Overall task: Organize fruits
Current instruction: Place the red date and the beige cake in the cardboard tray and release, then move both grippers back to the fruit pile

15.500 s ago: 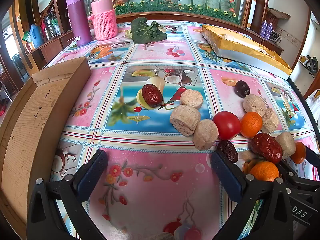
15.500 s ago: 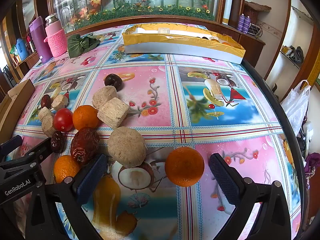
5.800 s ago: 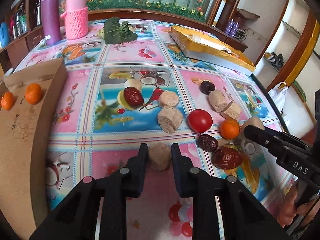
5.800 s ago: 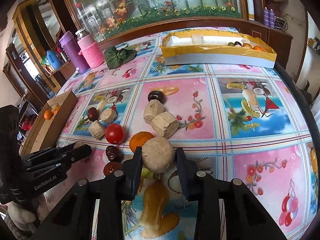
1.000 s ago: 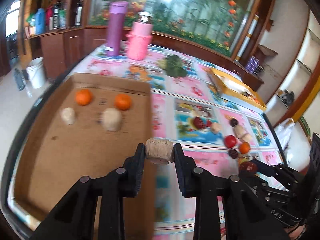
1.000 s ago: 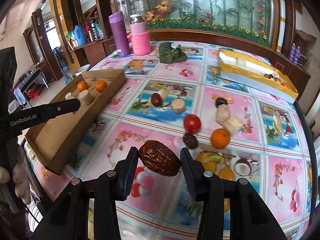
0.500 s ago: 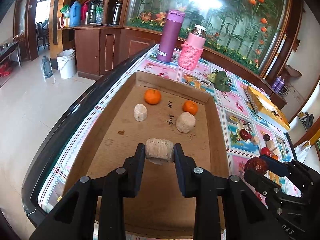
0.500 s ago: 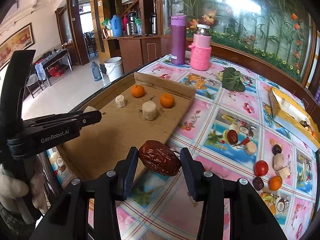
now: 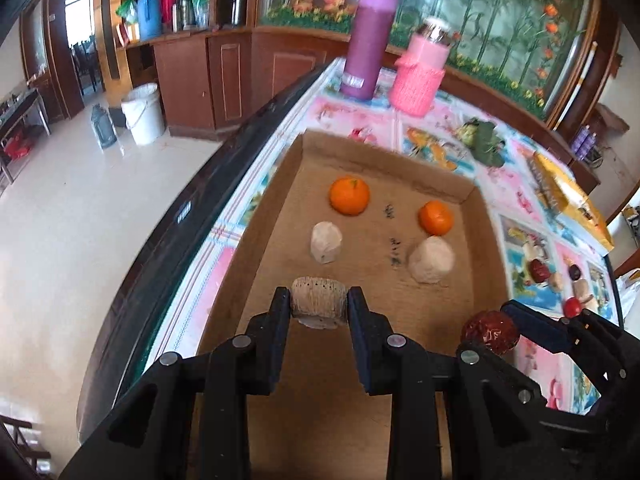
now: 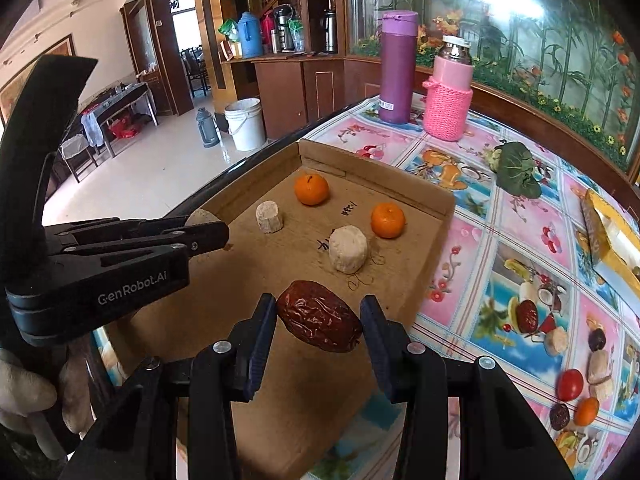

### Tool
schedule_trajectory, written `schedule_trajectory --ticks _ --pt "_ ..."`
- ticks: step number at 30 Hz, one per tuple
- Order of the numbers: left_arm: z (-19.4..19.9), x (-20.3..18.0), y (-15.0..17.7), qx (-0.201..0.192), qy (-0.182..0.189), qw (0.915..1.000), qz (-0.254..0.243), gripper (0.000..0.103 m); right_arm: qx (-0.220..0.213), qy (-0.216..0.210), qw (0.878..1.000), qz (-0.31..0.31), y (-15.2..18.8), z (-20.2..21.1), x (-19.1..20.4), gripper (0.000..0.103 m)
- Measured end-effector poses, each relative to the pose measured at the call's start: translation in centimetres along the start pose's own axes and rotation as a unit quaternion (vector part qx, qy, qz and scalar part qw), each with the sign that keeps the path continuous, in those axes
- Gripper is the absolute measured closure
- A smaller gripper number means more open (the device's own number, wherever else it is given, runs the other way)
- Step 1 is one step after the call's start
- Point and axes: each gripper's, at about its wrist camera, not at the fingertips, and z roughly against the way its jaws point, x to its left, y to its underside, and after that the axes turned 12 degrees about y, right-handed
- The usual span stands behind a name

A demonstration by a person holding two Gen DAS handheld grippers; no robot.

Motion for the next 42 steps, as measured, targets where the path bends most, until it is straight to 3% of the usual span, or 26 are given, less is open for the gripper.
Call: schedule_trajectory --ticks 4,9,14,17,21,24,28,33,42 --pt "-1.9 1.1 -0.1 0.027 0.004 0.9994 0.023 0.075 0.015 0.007 1.000 0.020 -0.6 -2.2 1.3 0.055" --pt "-2.6 1.4 -0.1 0.029 0.013 0.9989 0.035 0.075 0.023 0.013 0.999 0.031 -1.0 -4.1 1.9 0.055" --pt "-1.7 1.6 -0.2 0.010 0.023 0.9987 0.045 0.067 0.027 0.009 0.999 0.034 -1.1 -5.1 2.3 0.055" --pt "0.5 1.2 -0.1 -0.026 0.010 0.9989 0.038 0.059 0.026 0.004 0.999 0.024 -0.9 -4.9 2.1 0.051" --pt "4.1 -0.3 0.4 -0.083 -0.040 0.9955 0.022 0.024 0.005 -0.002 1.000 0.000 -0.5 -3.0 1.2 0.043" --pt "6.7 -2.3 1.4 -0.128 -0.077 0.9888 -0.001 0.015 -0.010 -0.009 1.000 -0.028 0.3 -1.2 0.0 0.040" --pt "8.7 -4.6 2.8 -0.151 -0.064 0.9862 -0.020 0.015 -0.027 -0.007 0.998 -0.064 1.8 1.2 -1.7 0.035" --pt "9.9 -7.7 4.5 -0.169 -0.080 0.9807 -0.056 0.015 -0.049 0.004 0.993 -0.108 4.1 4.4 -3.9 0.028" --pt "10.2 -11.9 5.9 -0.169 -0.070 0.9779 -0.102 0.015 -0.059 0.011 0.978 -0.198 7.9 7.4 -9.0 0.027"
